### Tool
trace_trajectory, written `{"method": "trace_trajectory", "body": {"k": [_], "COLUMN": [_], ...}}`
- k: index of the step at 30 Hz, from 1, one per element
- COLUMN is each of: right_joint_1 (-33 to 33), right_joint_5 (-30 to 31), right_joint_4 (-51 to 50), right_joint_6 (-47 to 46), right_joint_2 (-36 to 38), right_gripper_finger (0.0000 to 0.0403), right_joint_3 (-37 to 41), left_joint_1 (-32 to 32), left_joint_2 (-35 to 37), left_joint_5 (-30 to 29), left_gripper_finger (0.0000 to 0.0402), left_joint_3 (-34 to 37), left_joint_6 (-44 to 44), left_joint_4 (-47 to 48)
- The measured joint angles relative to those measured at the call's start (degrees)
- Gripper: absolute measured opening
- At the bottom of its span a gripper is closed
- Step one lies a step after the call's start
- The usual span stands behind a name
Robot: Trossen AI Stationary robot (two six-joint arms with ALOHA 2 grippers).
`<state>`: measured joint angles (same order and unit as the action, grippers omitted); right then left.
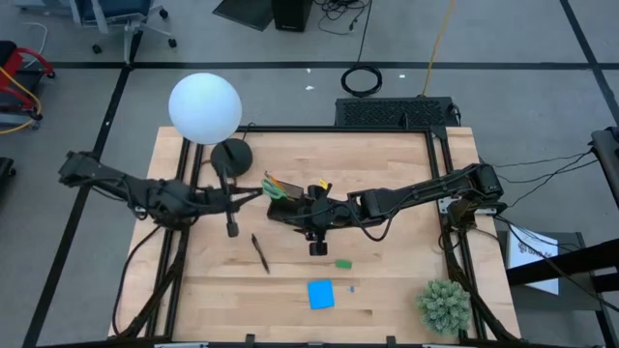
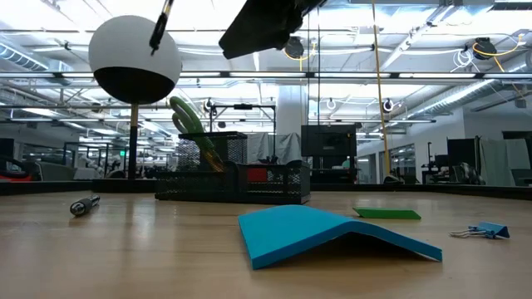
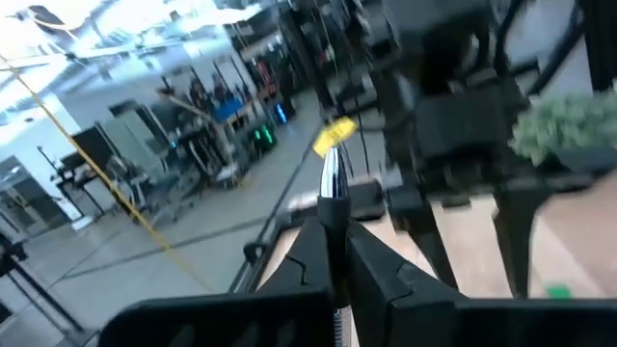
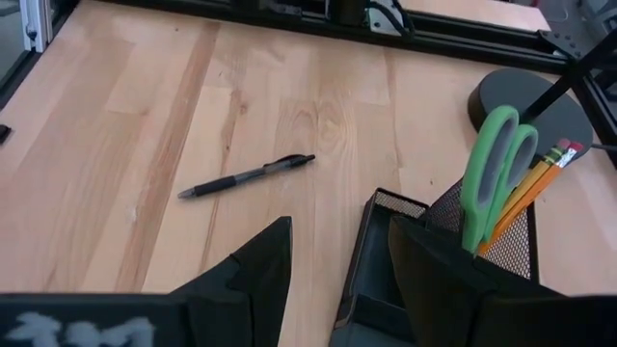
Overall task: Pick and place office supplies into organizer
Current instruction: Put the left black pen into the black desk organizer
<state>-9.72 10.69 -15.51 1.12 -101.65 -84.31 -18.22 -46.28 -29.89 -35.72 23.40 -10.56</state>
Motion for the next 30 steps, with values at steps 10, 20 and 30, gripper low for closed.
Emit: {"method": "trace_trajectory", "body": {"k": [10, 20, 30], "right_joint_1": [0.0, 0.0, 0.0], "right_joint_5": [0.0, 0.0, 0.0], "right_joint_4": [0.7, 1.2, 1.1], "right_joint_6": [-0.4, -0.4, -0.9], "right_joint_2": [0.0, 0.0, 0.0], "right_gripper_finger": [0.0164, 0.0164, 0.0164], "right_joint_3": [0.0, 0.0, 0.0], "left_joint_1": [8.0, 18.6, 23.6], "left_joint_2": [0.3, -1.5, -10.1], "left_joint_5": [7.4, 22.3, 27.5], "left_gripper_finger": [0.0, 0.0, 0.0], "left_joint_3": [9.2, 12.4, 16.2], "left_joint_6": [-2.2, -11.6, -14.5], "left_joint_4": [-18.0, -26.7, -41.2]}}
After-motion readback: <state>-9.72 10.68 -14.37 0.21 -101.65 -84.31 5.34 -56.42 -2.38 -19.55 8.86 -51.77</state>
